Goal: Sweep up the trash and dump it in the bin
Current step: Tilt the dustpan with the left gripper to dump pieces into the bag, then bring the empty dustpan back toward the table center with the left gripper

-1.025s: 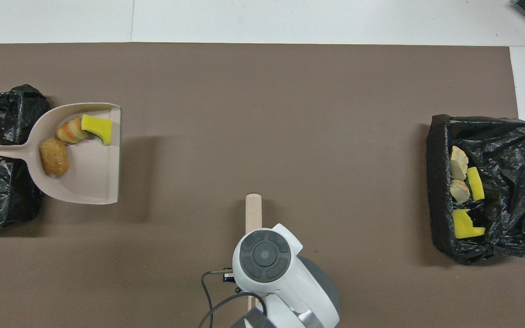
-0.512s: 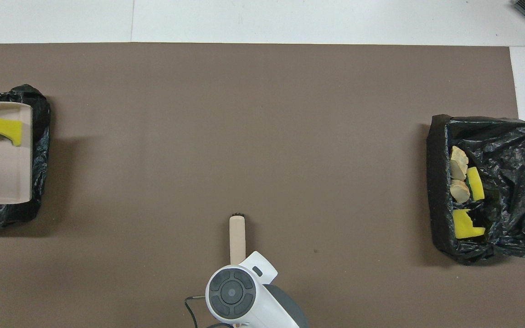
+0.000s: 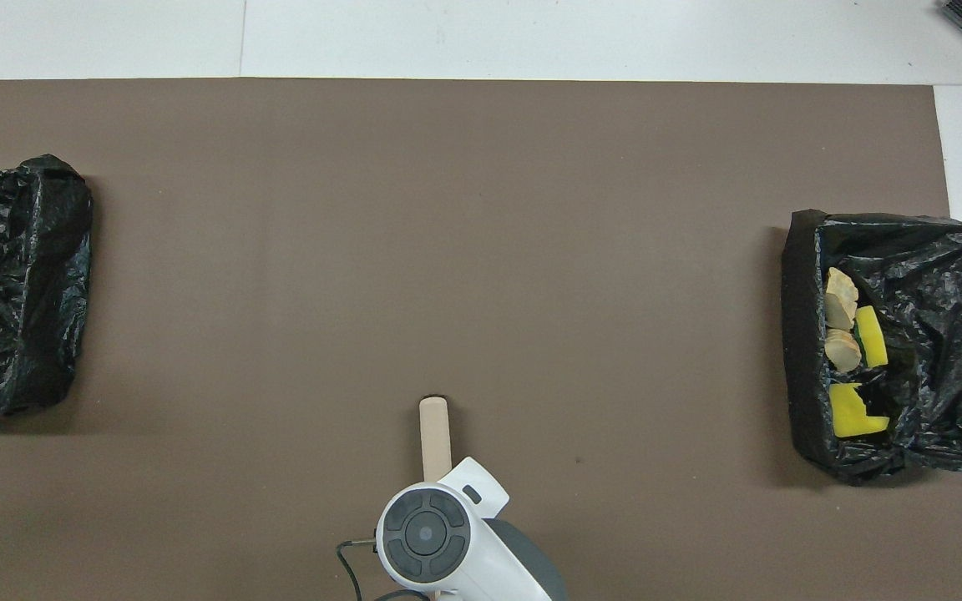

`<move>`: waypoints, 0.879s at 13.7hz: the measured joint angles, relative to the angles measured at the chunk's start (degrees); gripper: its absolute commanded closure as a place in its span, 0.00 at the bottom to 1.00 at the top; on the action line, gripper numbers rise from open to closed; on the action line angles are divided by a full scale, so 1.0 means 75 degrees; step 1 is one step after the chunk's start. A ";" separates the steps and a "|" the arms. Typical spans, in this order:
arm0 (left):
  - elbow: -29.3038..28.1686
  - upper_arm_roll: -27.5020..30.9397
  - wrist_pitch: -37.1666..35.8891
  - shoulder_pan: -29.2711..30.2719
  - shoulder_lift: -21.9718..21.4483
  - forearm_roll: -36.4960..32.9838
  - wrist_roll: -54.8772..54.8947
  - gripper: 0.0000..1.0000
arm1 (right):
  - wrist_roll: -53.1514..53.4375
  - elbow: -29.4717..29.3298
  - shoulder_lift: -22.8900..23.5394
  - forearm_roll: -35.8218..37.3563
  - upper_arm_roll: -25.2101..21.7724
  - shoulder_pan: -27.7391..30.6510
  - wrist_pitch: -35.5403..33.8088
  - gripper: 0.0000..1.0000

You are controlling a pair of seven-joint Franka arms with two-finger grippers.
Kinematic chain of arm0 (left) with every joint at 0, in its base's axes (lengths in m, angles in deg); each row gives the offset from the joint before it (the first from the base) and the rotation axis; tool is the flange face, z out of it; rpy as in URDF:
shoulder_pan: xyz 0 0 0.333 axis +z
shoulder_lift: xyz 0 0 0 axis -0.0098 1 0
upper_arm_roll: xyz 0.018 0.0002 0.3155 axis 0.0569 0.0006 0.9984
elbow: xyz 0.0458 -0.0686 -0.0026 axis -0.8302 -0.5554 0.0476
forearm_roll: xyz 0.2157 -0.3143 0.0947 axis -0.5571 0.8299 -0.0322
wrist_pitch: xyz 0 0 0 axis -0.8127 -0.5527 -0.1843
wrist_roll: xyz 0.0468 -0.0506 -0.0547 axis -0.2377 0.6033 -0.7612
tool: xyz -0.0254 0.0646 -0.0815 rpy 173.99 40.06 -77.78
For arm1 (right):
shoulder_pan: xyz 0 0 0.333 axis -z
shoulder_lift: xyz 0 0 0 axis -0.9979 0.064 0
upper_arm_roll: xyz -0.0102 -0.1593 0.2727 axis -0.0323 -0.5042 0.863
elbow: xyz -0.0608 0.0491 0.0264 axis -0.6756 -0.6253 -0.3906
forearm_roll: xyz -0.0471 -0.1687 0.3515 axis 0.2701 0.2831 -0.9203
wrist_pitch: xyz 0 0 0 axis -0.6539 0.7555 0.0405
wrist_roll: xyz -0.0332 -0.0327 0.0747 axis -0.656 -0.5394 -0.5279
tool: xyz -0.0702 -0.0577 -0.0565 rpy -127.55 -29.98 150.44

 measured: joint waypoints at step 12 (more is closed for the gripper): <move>0.0487 -0.0160 0.0634 -0.0556 0.0088 -0.3120 -0.0016 1.00 | -0.2780 -0.2043 -0.0889 0.1133 -0.0140 0.3233 -0.2309 0.00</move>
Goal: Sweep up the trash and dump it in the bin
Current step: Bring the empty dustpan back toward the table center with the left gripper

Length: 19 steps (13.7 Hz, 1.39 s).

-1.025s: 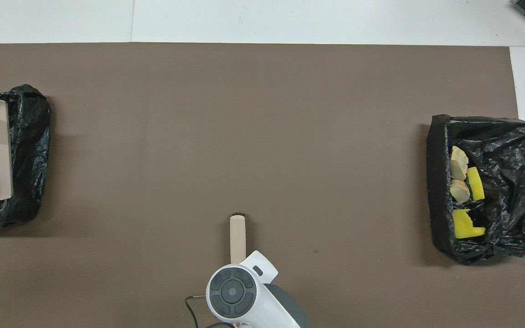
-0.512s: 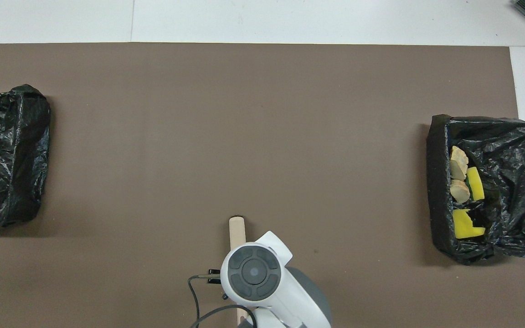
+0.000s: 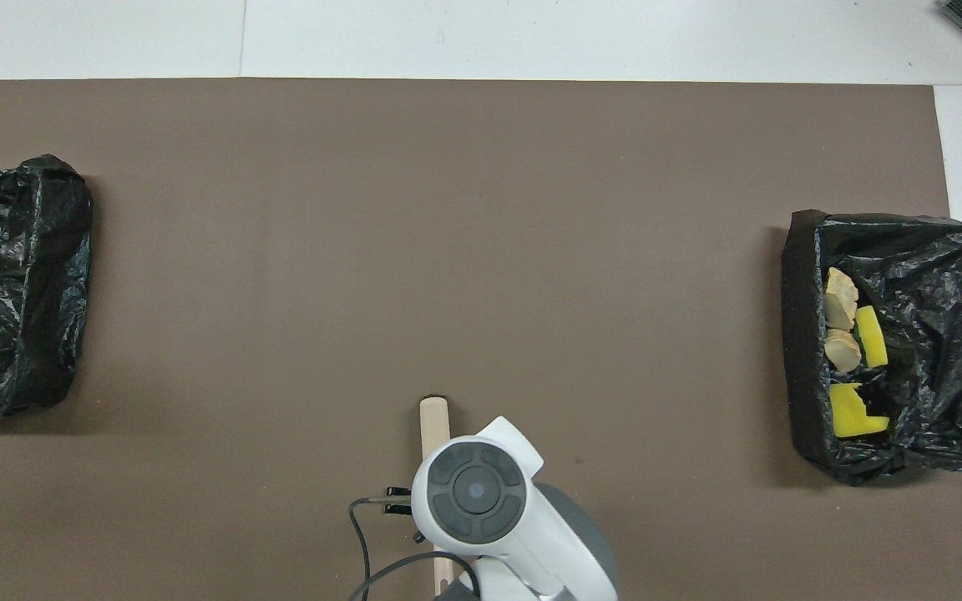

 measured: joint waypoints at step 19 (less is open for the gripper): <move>-0.1839 -0.0225 -0.2709 -0.2668 -0.0829 0.4847 -0.3105 1.00 | -0.2765 -0.1279 -0.0183 0.1179 -0.0130 0.3644 -0.1242 0.00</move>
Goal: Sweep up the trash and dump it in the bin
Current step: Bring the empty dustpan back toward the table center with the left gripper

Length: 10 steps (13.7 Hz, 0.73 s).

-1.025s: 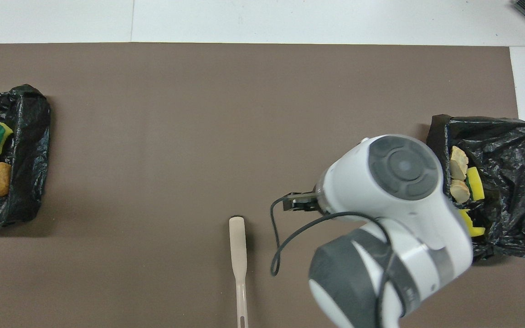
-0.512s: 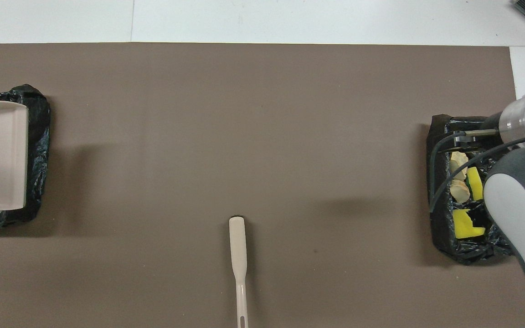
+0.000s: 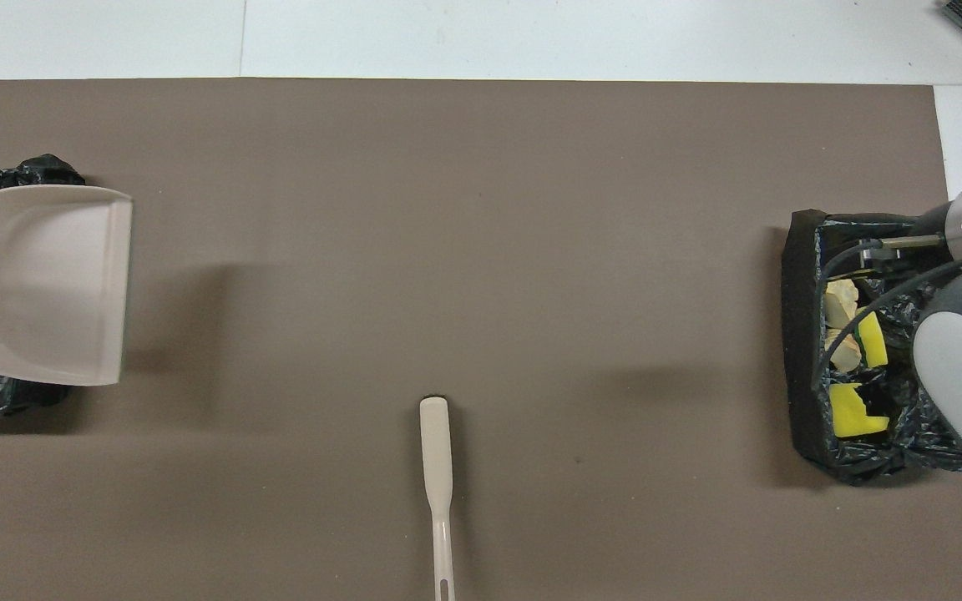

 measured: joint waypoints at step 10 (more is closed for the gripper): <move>-0.1020 -0.0012 0.1248 -0.2812 -0.0077 0.1125 -0.8843 1.00 | 0.0015 -0.0022 -0.0375 -0.0048 -0.0117 0.0099 -0.0462 0.00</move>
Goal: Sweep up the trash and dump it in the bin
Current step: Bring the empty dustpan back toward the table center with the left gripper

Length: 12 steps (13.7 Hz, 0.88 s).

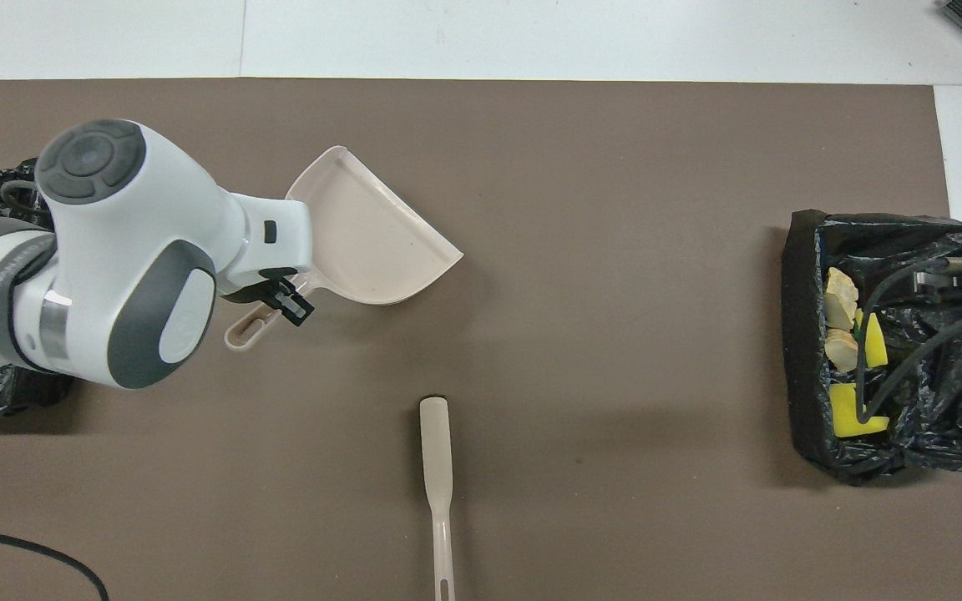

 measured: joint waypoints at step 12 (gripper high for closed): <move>-0.1048 0.0001 0.2761 -0.1444 0.0775 0.0786 -0.4503 1.00 | 0.0000 -0.0724 0.0390 -0.0402 -0.0657 -0.0491 -0.0380 0.00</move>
